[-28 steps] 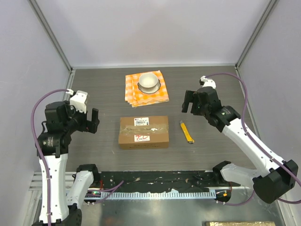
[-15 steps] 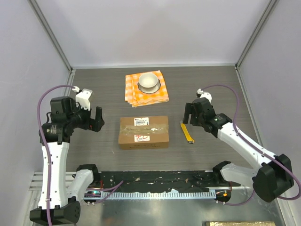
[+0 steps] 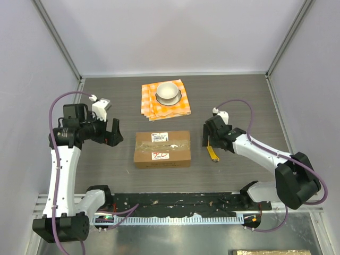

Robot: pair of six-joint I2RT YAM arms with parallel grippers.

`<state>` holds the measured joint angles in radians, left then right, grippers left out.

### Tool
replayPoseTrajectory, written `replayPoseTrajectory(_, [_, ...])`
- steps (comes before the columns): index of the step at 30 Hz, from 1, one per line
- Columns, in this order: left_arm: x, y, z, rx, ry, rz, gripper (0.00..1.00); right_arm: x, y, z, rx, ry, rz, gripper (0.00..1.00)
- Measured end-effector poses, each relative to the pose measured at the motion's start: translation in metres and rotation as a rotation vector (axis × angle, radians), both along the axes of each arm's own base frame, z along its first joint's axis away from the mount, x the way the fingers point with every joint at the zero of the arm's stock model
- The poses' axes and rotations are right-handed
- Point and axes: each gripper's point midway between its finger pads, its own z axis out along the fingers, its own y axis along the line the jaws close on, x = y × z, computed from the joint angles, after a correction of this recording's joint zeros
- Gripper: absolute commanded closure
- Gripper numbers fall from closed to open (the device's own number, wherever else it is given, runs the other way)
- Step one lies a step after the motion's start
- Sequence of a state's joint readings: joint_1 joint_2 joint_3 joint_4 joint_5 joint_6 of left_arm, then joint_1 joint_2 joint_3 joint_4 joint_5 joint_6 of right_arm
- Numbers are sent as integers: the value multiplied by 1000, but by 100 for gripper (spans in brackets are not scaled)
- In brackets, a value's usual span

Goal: Unpack the express box

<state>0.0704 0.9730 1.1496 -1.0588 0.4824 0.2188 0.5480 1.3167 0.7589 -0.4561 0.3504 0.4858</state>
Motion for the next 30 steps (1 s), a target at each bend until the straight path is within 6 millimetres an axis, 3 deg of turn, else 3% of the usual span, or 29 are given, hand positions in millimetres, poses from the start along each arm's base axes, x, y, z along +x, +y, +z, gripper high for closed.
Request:
replayPoseTrajectory(5, [-1,-4,0,-22,13,-18,0,2,3,-5,15,-7,-4,23])
replayPoseTrajectory(15, [-3,-7,15,-33,-24,-28,0,-15,12,-35,7,83,10,37])
replayPoseTrajectory(18, [-1,-9,26,-41,-50,-37,0,-20,15,-45,-8,113,17,49])
replayPoseTrajectory(22, [4,-13,38,-60,-70,-47,0,-19,23,-46,4,102,21,79])
replayPoseTrajectory(25, [7,-16,40,-82,-64,-53,0,-19,25,-45,-6,99,19,94])
replayPoseTrajectory(30, [12,-21,48,-107,-92,-80,0,-25,26,-36,-18,122,40,99])
